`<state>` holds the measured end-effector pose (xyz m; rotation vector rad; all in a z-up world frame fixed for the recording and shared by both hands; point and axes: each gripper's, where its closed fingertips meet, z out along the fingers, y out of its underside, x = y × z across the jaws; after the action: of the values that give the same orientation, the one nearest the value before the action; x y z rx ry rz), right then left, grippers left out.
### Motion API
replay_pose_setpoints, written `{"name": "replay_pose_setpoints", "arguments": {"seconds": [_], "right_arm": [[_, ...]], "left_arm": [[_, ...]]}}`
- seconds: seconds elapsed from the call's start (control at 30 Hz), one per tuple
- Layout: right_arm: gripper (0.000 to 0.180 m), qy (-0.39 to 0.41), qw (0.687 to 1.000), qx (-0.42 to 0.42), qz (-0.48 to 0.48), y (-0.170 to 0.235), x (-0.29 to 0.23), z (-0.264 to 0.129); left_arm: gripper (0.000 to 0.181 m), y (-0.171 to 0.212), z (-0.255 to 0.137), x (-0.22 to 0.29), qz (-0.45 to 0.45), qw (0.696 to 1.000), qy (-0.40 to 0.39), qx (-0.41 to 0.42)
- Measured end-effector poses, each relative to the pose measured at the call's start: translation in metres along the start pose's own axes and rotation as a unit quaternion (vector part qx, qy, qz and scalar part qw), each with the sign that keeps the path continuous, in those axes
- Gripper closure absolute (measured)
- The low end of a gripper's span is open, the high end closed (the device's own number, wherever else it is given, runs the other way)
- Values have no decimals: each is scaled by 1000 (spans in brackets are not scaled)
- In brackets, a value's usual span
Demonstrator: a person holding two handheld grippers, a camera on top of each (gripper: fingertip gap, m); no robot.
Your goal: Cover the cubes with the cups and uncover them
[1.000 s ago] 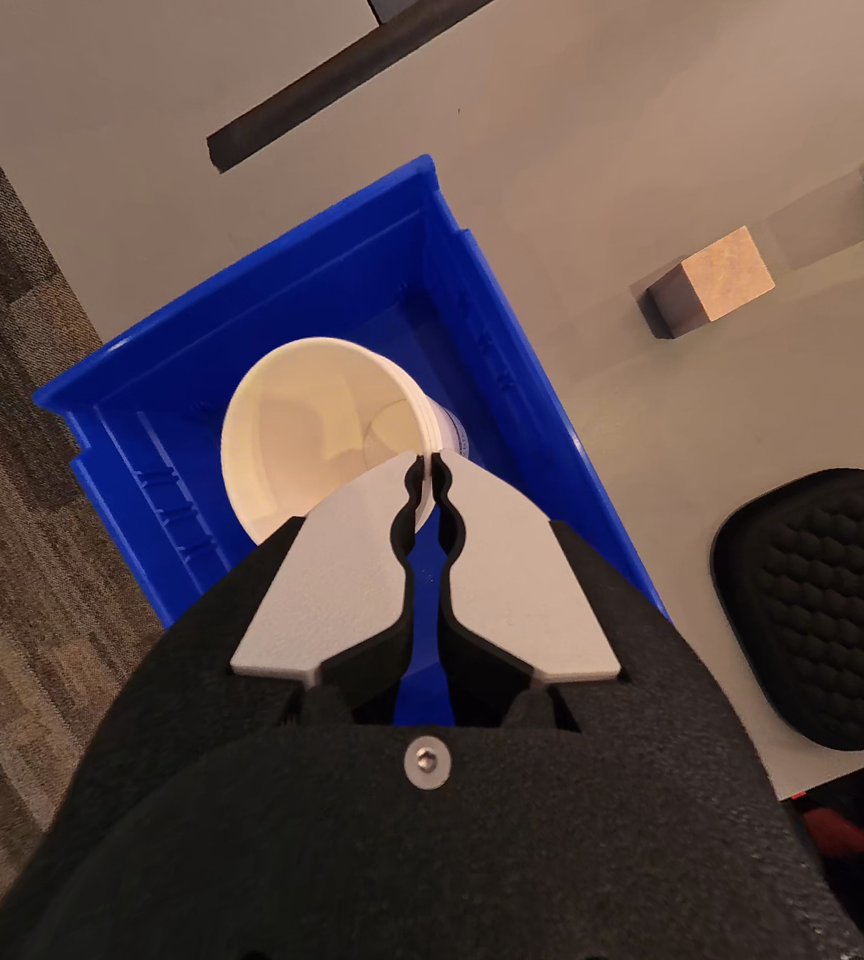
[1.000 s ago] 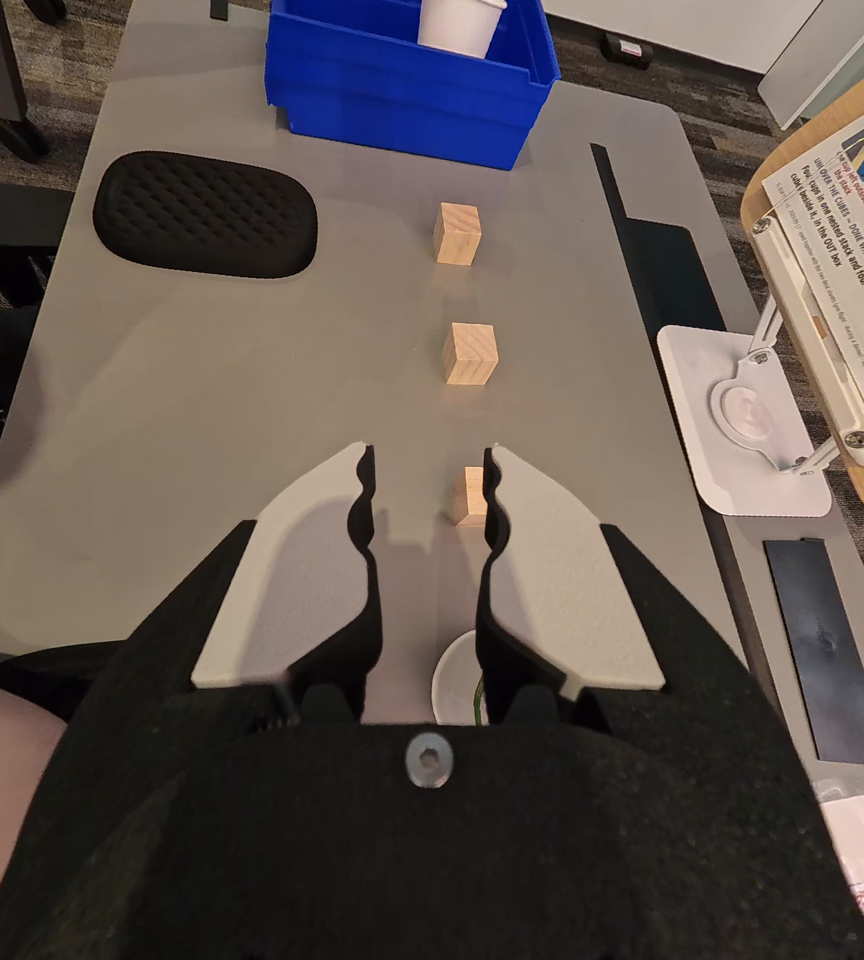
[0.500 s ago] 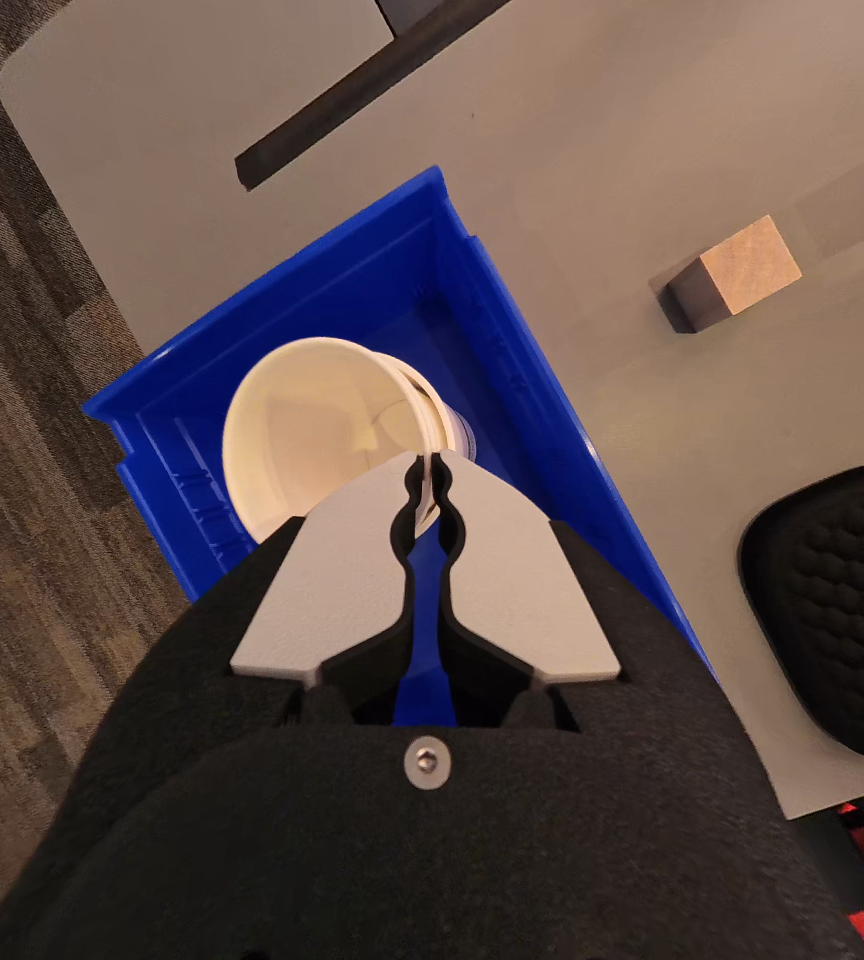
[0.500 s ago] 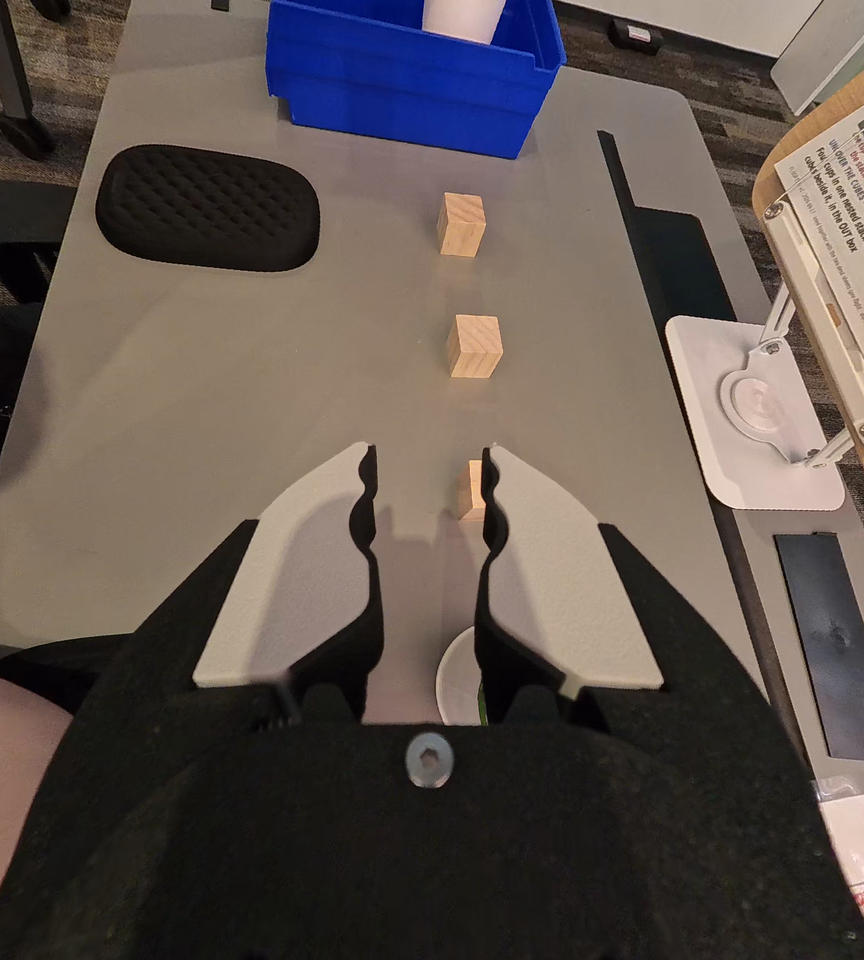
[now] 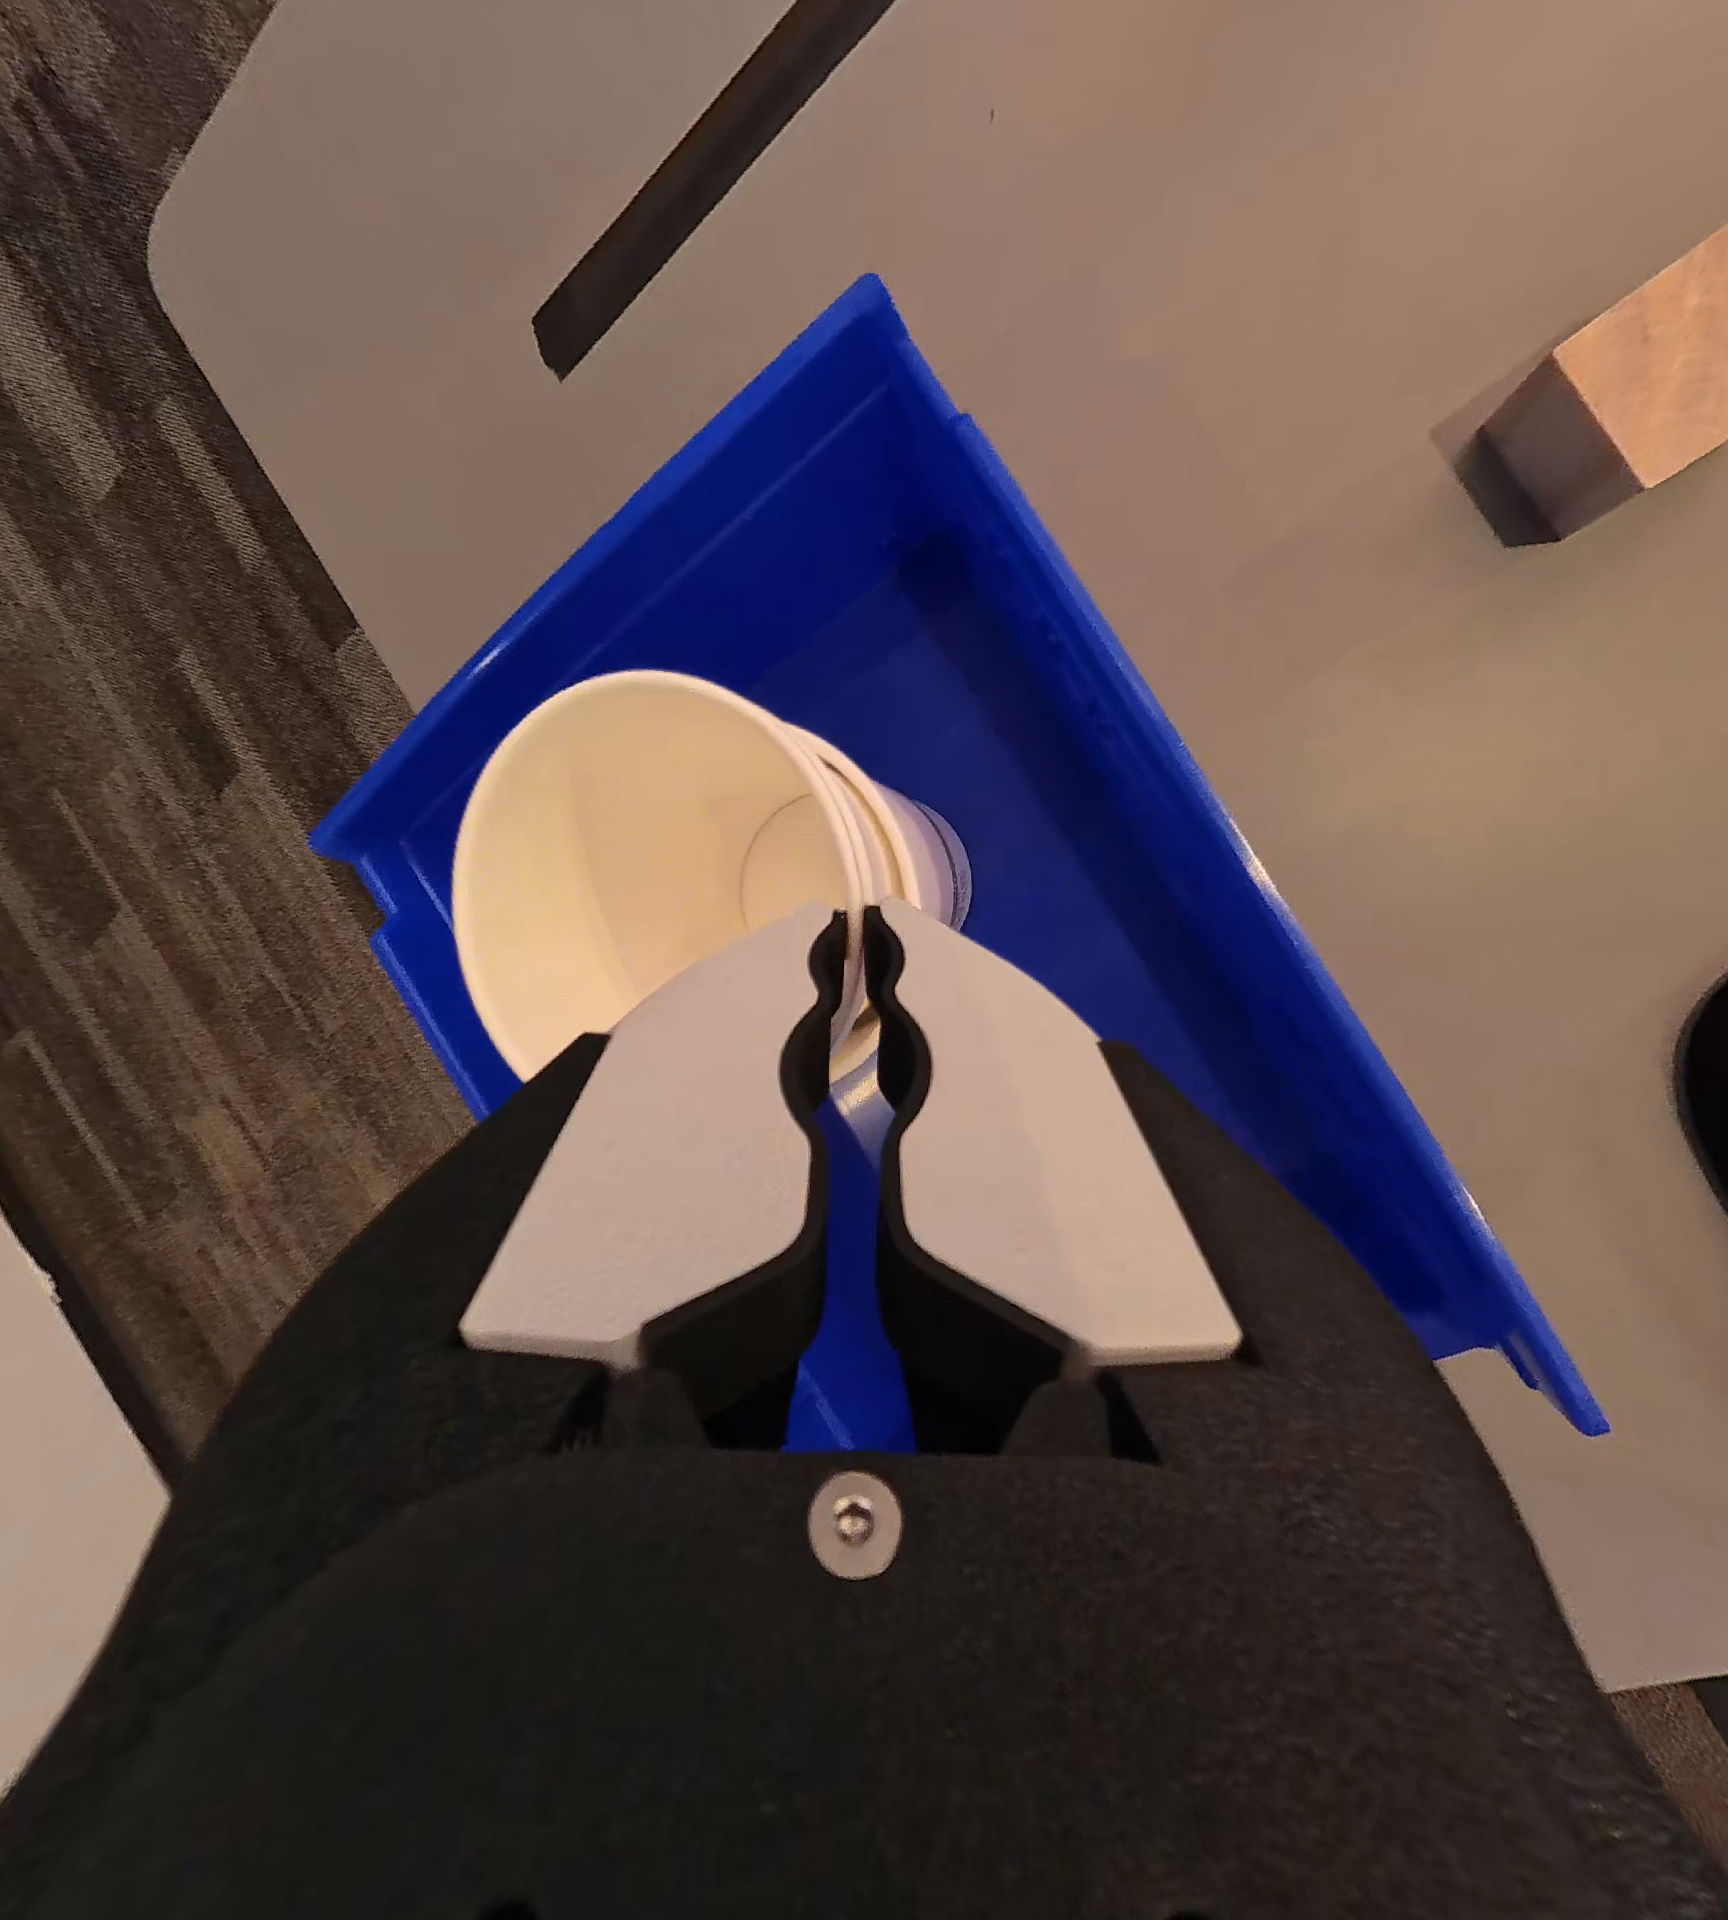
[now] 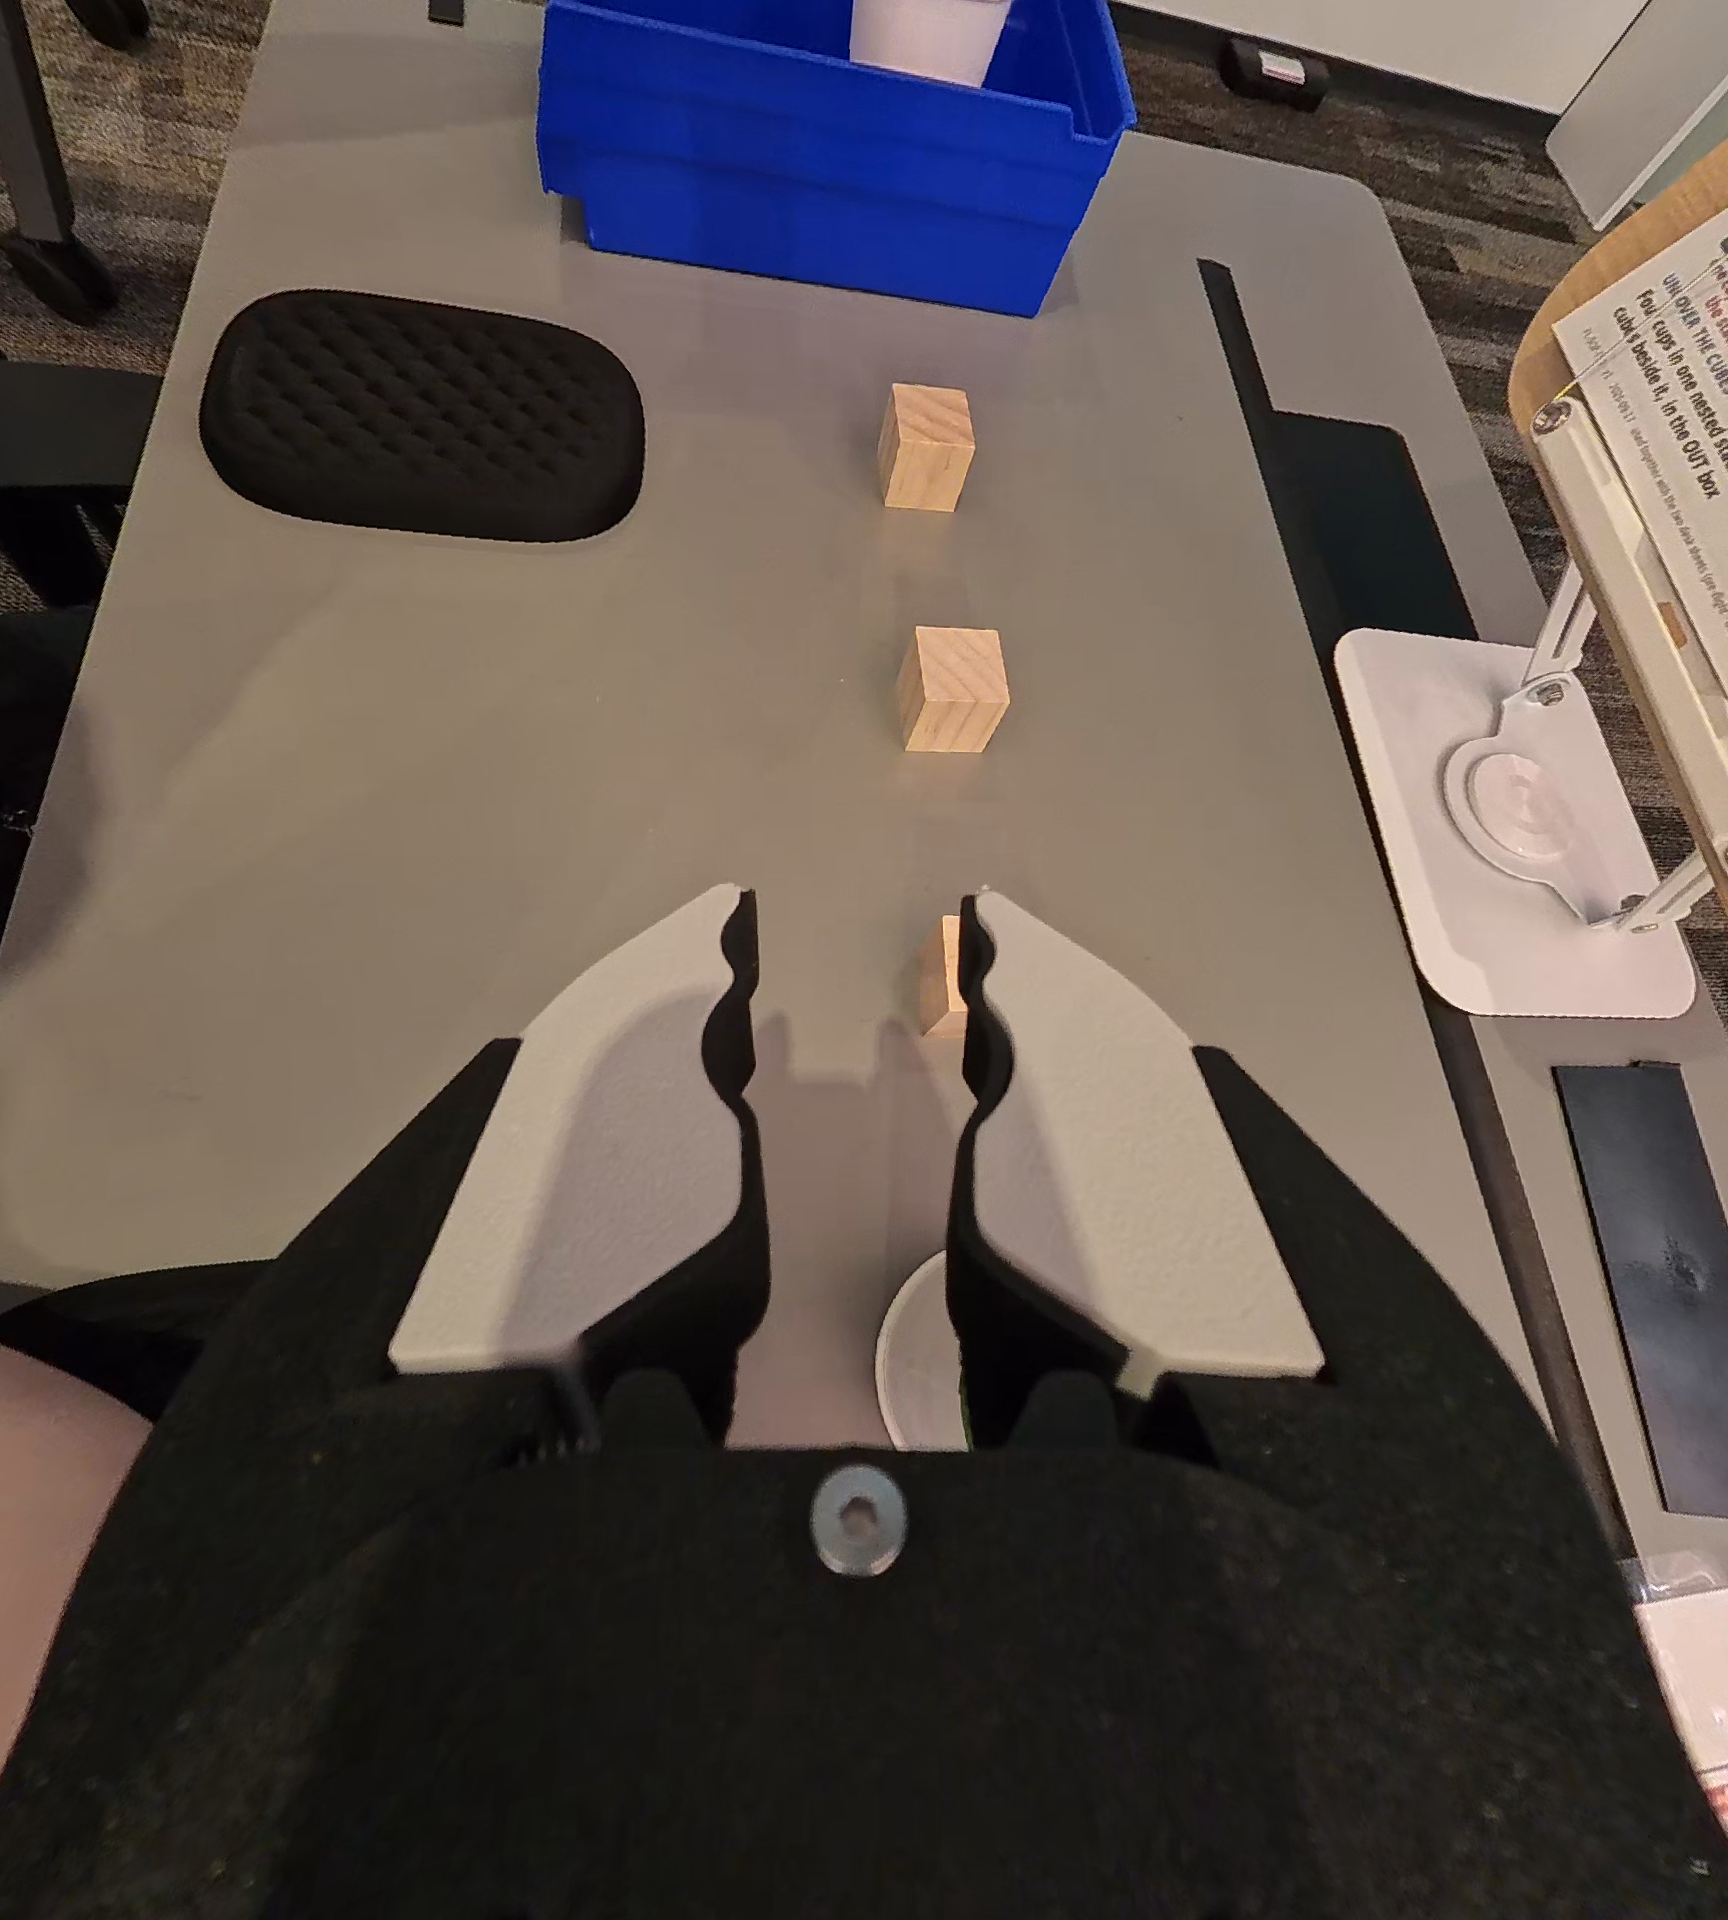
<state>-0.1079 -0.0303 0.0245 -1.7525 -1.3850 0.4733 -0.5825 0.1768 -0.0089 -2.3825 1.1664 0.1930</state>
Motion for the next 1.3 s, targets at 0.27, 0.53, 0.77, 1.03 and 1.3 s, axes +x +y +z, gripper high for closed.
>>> {"name": "replay_pose_setpoints", "arguments": {"seconds": [0.27, 0.53, 0.77, 1.03, 1.3], "right_arm": [[144, -4, 1000, 0, 3, 1, -1, 0], [144, -7, 1000, -3, 5, 3, -1, 0], [144, -10, 1000, -6, 7, 5, -1, 2], [144, -15, 1000, -6, 10, 6, -1, 2], [145, -18, 1000, -6, 12, 7, -1, 2]], "left_arm": [[178, 4, 3, 3, -15, 1000, 10, -6], [164, 11, 4, 5, 0, 1000, 3, -30], [164, 14, 0, 3, 27, 997, -7, -65], [166, 16, 5, 8, 49, 995, -4, -89], [170, 19, 9, 9, 53, 994, -1, -97]]}}
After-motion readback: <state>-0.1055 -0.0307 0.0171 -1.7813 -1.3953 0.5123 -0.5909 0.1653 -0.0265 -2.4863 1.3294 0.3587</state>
